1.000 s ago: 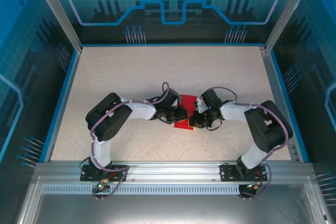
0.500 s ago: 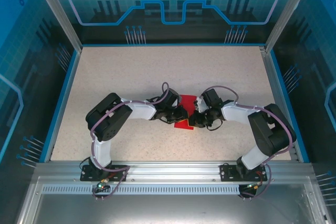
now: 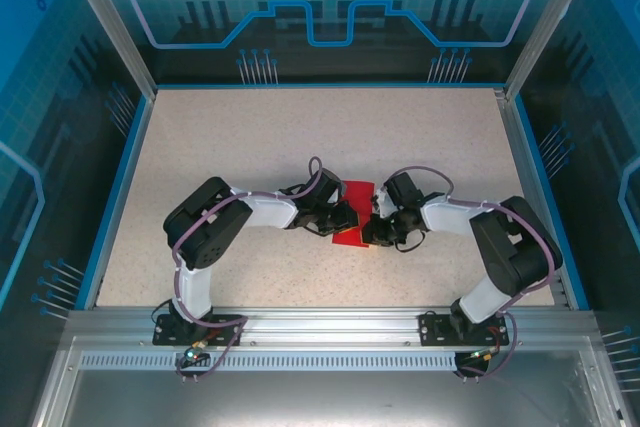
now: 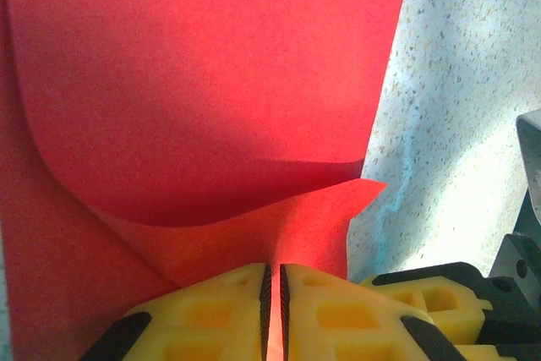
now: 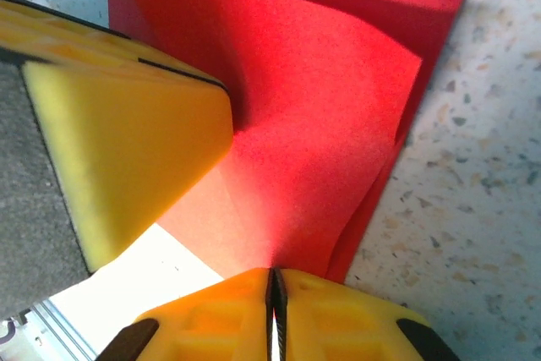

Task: Fold a paper plane with a square sheet of paper (pick it up from the middle)
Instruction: Fold the triangle a second time at the center of the table.

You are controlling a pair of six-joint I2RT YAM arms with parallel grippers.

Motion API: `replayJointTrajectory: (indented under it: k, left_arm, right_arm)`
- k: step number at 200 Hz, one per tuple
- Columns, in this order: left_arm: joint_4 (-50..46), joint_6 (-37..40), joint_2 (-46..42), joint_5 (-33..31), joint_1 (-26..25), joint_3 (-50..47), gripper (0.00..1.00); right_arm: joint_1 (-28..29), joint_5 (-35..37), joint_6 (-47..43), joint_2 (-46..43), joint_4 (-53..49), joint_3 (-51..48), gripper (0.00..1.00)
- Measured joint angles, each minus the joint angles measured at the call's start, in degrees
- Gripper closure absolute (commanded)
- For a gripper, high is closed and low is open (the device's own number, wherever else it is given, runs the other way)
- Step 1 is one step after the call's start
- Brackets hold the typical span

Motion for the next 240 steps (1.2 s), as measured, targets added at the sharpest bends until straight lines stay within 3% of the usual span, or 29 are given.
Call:
replayJointTrajectory:
  k: [98, 172, 240]
  left_arm:
    - [0.02, -0.04, 0.11, -0.17, -0.22, 0.04, 0.85]
    - [0.02, -0.02, 0.11, -0.20, -0.22, 0.09, 0.85]
    - [-0.02, -0.02, 0.11, -0.20, -0.22, 0.22, 0.85]
  right_arm:
    - [-0.42, -0.04, 0.00, -2.43, 0.76, -2.64, 0.88]
    - [-1.18, -1.66, 0.52, -7.80, -6.34, -2.93, 0.86]
    - [-1.27, -4.35, 4.35, -3.52, -0.98, 0.76, 0.86]
